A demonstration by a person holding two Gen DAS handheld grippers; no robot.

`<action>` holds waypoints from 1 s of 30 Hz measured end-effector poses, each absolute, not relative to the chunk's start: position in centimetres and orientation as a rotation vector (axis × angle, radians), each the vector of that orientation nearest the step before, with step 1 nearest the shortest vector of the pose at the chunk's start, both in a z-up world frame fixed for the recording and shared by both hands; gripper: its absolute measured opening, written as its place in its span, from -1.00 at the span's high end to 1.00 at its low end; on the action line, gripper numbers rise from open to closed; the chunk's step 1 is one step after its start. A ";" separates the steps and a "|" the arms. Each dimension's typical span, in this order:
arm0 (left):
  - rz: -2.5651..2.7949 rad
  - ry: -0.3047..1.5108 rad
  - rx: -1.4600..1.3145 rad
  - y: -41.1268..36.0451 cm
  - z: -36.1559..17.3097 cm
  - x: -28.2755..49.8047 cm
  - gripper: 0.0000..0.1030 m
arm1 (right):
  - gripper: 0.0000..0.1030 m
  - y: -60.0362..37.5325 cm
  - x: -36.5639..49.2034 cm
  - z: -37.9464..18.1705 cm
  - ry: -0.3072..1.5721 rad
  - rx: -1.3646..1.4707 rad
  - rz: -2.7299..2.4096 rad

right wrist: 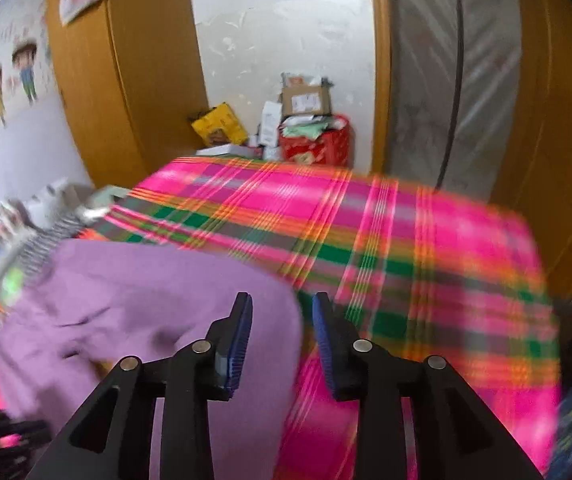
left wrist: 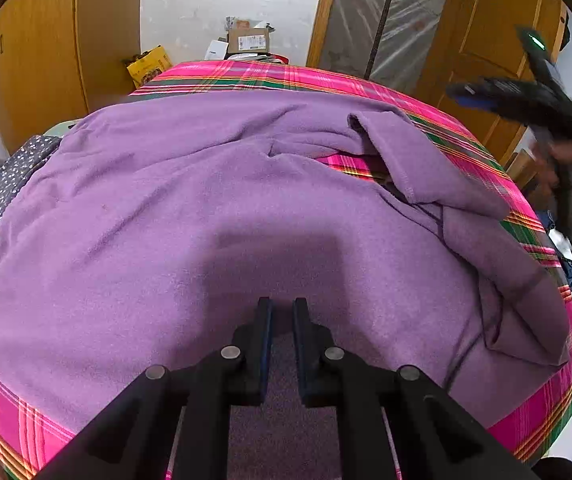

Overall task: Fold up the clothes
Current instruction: 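Drag the garment edge across the bed with the right gripper to spread it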

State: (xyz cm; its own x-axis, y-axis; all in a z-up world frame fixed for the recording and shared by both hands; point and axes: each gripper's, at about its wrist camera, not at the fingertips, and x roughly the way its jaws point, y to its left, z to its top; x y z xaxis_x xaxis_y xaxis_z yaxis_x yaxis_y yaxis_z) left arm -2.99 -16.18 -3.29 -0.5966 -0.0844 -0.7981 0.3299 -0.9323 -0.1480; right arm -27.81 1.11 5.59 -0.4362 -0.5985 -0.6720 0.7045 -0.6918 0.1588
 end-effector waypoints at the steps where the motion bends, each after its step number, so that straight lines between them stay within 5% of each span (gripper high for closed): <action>1: -2.578 0.419 1.271 -16.4 -3.4 -3.2 0.80 | 0.35 2.3 -27.2 5.0 0.145 0.953 -2.120; 12: -2.628 0.402 1.296 -14.1 -2.7 -4.1 0.80 | 0.33 7.4 -21.8 -2.0 -0.051 1.156 -1.909; 14: -2.638 0.383 1.305 -13.6 -2.8 -4.5 0.80 | 0.38 7.1 -21.5 -1.5 -0.046 1.115 -1.899; 17: -2.634 0.370 1.303 -13.2 -3.1 -4.7 0.80 | 0.90 6.4 -21.5 -0.5 -0.012 1.074 -1.887; 30: -2.644 0.398 1.286 -13.3 -3.3 -4.2 0.80 | 0.96 6.9 -28.8 6.6 0.148 0.888 -2.151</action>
